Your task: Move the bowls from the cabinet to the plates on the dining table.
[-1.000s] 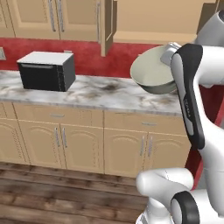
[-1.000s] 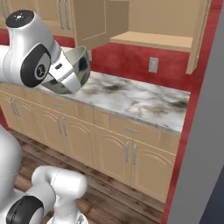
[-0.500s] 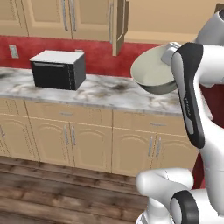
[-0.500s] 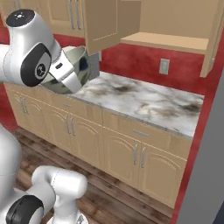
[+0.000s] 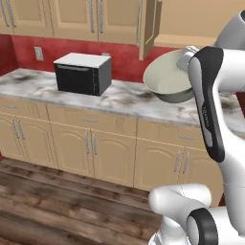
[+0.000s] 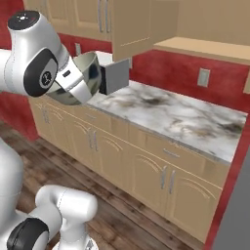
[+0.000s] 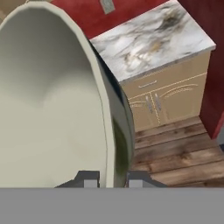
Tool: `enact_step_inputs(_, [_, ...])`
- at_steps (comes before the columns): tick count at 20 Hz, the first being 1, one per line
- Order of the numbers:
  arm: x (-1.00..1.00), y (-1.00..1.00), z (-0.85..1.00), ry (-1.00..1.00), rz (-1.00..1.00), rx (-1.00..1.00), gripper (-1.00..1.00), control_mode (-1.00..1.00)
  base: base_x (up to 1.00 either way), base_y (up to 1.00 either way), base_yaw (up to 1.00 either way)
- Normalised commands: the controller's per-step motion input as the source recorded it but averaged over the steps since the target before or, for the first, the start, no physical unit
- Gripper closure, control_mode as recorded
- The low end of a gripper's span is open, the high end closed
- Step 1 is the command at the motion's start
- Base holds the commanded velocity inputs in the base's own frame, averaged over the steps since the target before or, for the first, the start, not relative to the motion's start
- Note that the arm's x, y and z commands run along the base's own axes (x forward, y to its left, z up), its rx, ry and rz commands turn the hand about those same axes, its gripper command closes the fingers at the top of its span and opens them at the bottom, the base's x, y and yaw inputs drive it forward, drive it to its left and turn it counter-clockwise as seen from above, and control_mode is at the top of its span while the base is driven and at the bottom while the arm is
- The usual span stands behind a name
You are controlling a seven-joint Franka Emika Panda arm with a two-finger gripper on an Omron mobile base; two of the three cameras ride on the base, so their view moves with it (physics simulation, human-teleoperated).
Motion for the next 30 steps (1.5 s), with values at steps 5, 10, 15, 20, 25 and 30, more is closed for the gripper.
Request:
enact_step_inputs(5, [0.0, 0.0, 0.0, 0.0, 0.0, 0.0, 1.0, 1.0, 0.0, 0.0, 0.25])
enact_step_inputs(10, [0.0, 0.0, 0.0, 0.0, 0.0, 0.0, 1.0, 1.0, 0.0, 0.0, 0.25])
enact_step_inputs(15, [0.0, 0.0, 0.0, 0.0, 0.0, 0.0, 1.0, 1.0, 0.0, 0.0, 0.25])
enact_step_inputs(20, [0.0, 0.0, 0.0, 0.0, 0.0, 0.0, 1.0, 1.0, 0.0, 0.0, 0.25])
enact_step_inputs(25, [0.0, 0.0, 0.0, 0.0, 0.0, 0.0, 1.0, 1.0, 0.0, 0.0, 0.25])
enact_step_inputs(30, [0.0, 0.0, 0.0, 0.0, 0.0, 0.0, 1.0, 1.0, 0.0, 0.0, 0.25])
